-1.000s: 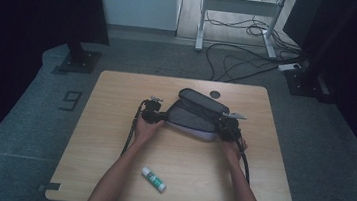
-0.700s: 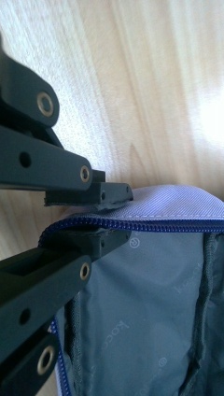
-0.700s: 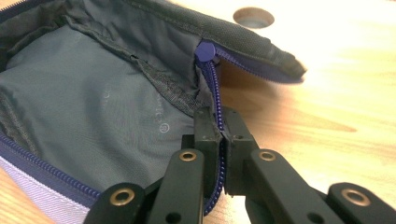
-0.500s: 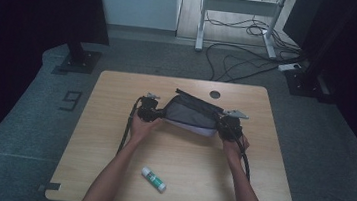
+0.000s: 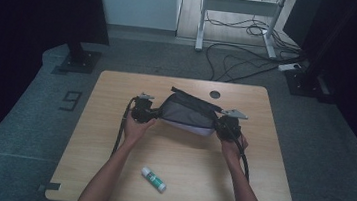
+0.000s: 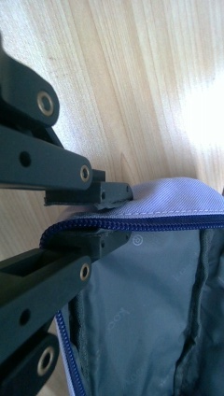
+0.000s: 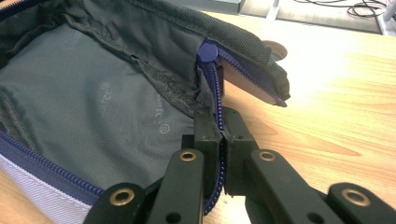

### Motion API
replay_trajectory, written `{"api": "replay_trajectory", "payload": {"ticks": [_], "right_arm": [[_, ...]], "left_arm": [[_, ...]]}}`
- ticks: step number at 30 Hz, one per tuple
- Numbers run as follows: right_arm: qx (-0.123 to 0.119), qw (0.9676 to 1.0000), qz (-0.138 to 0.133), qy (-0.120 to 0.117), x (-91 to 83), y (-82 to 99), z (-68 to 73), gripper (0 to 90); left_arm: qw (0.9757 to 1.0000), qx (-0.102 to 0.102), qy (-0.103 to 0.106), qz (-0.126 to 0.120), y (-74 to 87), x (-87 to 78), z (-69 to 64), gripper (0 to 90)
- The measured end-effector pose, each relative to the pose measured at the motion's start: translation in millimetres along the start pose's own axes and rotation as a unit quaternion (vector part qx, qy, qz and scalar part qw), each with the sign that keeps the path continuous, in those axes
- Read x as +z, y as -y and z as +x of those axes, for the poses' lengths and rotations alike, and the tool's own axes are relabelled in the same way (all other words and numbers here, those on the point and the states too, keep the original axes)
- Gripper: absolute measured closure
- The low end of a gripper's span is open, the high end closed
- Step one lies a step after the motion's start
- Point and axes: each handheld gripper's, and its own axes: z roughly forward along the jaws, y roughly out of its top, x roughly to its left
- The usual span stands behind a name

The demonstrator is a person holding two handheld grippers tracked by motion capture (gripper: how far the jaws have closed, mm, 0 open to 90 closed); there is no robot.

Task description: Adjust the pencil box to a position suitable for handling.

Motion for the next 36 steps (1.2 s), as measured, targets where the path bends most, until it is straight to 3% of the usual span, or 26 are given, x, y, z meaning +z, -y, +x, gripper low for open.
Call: {"api": "replay_trajectory", "payload": {"ticks": [11,14,36], "right_arm": [[-0.008,0.9997,-0.018,-0.017,-12.9,-4.0,7.2,85.5],[-0.011,0.9995,-0.022,-0.019,-16.0,-5.0,9.3,85.5],[-0.031,0.9981,-0.029,-0.044,-26.3,-2.4,24.7,85.4]], "left_arm": [[0.9997,0.016,-0.002,-0.020,2.0,-26.3,-7.1,81.0],[0.9993,0.030,-0.009,-0.021,3.2,-30.9,-10.2,81.2],[0.9993,0.023,-0.007,-0.028,30.6,-53.5,-10.6,81.1]]}}
